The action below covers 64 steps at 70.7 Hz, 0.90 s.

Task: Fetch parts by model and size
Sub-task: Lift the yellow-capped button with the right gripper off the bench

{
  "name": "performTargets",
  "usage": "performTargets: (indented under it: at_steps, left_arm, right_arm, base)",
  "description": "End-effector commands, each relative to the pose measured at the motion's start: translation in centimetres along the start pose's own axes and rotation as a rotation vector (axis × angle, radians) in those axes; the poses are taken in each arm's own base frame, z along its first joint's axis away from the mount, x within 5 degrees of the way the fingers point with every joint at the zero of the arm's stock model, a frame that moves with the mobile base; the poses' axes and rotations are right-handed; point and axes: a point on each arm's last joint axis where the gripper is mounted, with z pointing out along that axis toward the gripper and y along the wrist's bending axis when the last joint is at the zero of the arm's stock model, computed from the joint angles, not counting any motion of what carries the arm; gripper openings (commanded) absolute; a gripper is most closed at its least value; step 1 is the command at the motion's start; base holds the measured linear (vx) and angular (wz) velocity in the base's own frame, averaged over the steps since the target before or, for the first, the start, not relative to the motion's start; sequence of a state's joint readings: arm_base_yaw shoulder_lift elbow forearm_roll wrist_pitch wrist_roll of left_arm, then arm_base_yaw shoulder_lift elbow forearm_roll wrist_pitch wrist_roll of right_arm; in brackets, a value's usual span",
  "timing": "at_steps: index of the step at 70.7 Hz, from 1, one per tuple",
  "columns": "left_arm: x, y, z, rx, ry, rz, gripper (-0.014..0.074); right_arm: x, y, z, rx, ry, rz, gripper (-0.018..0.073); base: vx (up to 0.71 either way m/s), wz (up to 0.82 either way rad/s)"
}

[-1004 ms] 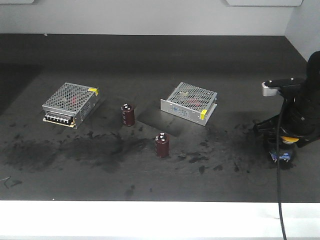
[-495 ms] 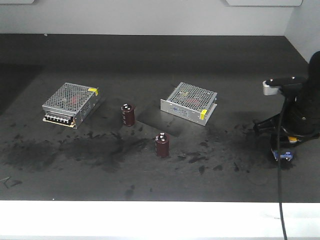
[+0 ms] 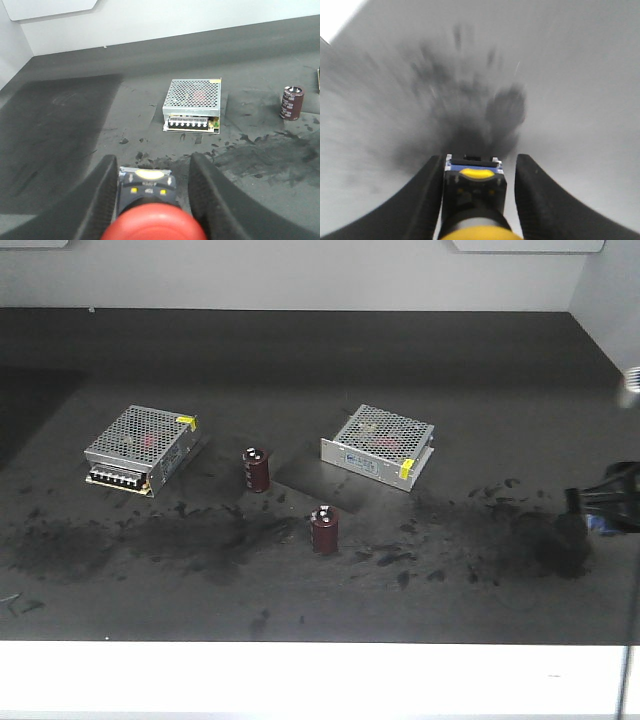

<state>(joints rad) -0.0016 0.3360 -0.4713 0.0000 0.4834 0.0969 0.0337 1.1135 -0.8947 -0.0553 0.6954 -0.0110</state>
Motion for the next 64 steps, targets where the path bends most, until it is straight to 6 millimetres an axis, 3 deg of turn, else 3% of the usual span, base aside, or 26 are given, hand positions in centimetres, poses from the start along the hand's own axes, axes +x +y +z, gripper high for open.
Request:
performTargets:
  at_steps: [1, 17, 29, 46, 64]
  left_arm:
    - [-1.4, 0.1, -0.2, 0.0, -0.092, 0.0, -0.0004]
    - [-1.4, 0.1, -0.2, 0.0, -0.093, 0.0, -0.0004]
    - [-1.5, 0.1, -0.2, 0.0, -0.095, 0.0, -0.0004]
    - [-1.5, 0.1, -0.2, 0.0, -0.095, 0.0, -0.0004]
    - [-1.5, 0.1, -0.2, 0.0, -0.095, 0.0, -0.0004]
  right_arm:
    - [-0.2, -0.2, -3.4, 0.005, -0.235, 0.015, -0.0008]
    - [3.6, 0.0, -8.0, 0.012, -0.494, 0.021, -0.0008]
    - [7.0, 0.2, -9.8, 0.018, -0.638, 0.022, -0.0008]
    - [10.9, 0.4, -10.8, 0.024, -0.75, 0.023, -0.0008]
    - [11.4, 0.4, -11.6, 0.03, -0.832, 0.021, -0.0008]
  base:
    - [0.0, 0.0]
    - [0.0, 0.0]
    - [0.0, 0.0]
    - [0.0, 0.0]
    - [0.0, 0.0]
